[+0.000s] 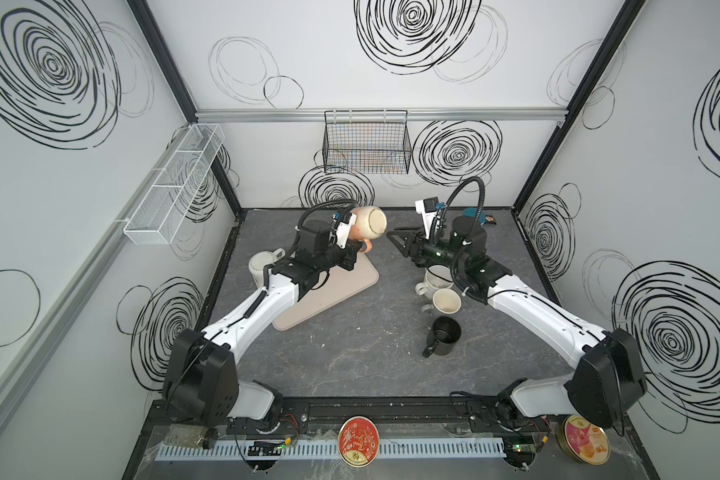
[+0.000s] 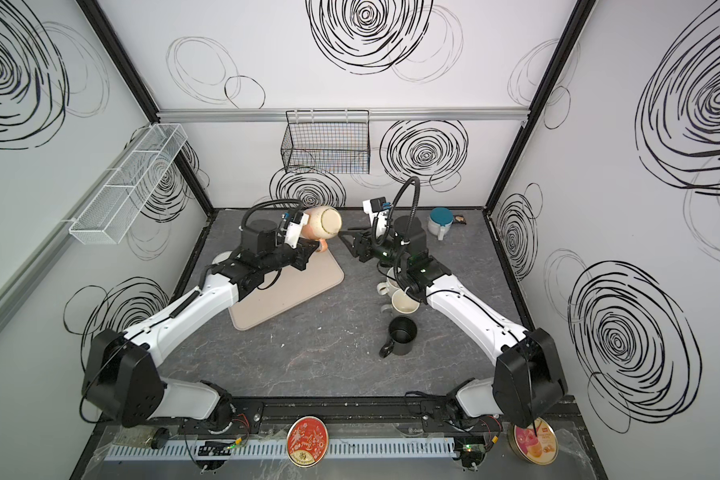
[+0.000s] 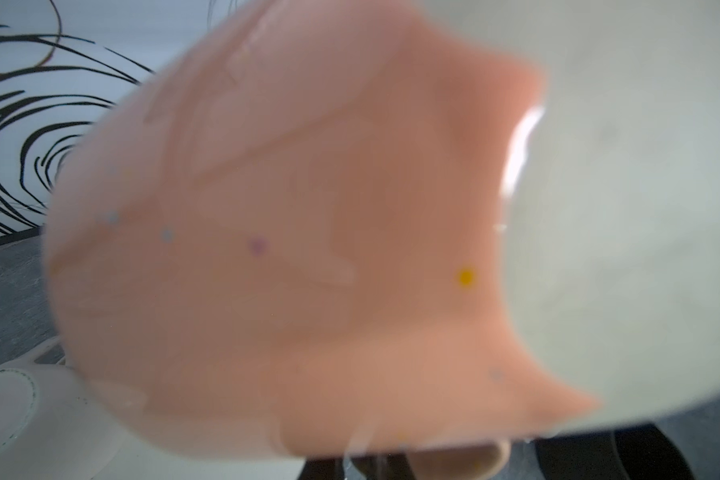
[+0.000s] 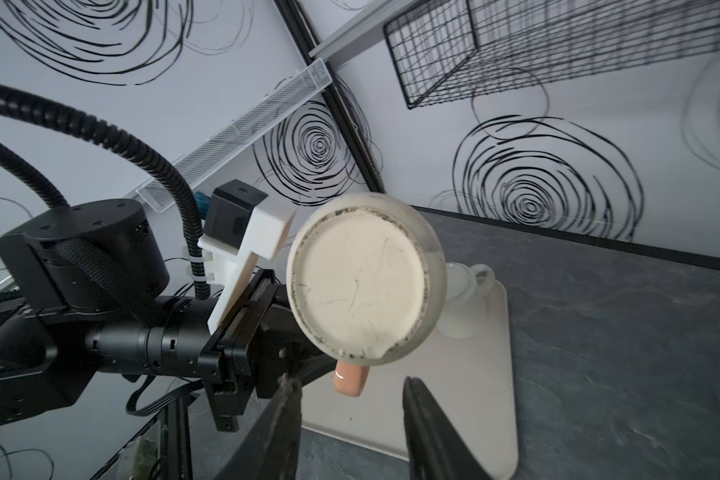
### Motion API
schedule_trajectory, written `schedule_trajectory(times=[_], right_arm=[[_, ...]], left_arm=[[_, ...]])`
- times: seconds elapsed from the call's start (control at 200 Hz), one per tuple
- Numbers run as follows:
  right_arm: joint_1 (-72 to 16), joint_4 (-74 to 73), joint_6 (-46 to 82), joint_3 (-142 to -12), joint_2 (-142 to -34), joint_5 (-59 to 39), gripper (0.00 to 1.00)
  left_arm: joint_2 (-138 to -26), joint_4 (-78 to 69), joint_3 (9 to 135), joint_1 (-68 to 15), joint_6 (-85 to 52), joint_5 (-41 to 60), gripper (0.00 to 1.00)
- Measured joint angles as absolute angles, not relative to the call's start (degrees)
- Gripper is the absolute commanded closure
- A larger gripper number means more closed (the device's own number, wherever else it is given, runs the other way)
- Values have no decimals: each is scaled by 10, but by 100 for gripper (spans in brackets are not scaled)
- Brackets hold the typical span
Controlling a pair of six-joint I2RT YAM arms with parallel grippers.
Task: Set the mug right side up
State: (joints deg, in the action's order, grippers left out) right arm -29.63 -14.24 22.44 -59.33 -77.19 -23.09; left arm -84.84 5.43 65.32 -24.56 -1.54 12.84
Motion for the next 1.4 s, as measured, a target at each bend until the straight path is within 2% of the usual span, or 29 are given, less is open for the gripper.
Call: schedule_trajectory(times=[0.27,0.535,0.67,0.986,1.401], right_arm=[[-204,-112,229,-528,-713,-177,55],[-189,-135,295,-528,-758,-234,56],[-211,-166,338,-516,-792,-249,56],[-351,-238,374,-507,-815,-206,50],[-412,-248,397,-576,-912,-173,48]], left_arm=[[-1003,152,787,-307,141,6,100],[-1036,161,802,-312,171,-26,100],[-1011,126,765,-310,147,-28,100],[-884,97,655,-285,36,-20,100],[-773,85,597,-260,-48,6,100]])
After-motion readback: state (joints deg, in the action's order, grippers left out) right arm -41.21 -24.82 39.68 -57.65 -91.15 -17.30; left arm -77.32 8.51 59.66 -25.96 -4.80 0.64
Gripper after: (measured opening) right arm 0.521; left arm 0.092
